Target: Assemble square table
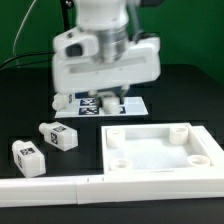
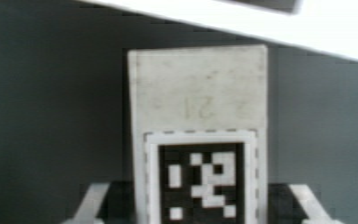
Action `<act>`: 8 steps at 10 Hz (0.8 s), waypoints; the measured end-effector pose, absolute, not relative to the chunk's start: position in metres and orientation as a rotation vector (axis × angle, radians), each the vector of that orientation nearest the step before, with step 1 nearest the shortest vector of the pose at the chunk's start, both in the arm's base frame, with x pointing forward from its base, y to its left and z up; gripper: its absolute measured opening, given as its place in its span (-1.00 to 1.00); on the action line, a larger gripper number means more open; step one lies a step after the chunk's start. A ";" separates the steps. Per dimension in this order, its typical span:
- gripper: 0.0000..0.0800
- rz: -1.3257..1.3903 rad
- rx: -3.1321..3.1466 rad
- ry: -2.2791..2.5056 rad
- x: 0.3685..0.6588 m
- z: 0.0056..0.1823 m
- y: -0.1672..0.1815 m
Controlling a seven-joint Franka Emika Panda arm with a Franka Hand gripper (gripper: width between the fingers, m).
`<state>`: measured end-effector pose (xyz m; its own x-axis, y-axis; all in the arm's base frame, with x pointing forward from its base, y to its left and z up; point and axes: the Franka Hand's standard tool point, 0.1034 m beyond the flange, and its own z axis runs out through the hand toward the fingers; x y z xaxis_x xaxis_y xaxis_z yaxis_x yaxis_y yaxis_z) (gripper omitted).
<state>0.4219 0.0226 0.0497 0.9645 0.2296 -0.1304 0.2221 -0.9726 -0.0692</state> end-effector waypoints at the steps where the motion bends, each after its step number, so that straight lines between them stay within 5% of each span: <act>1: -0.29 0.217 -3.061 -0.346 0.422 0.048 0.020; 8: -0.29 0.171 -2.761 -1.297 0.420 0.046 0.043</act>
Offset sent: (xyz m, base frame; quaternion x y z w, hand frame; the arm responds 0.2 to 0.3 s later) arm 0.0000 0.0000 0.0000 0.0000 0.0000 -0.1938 0.9810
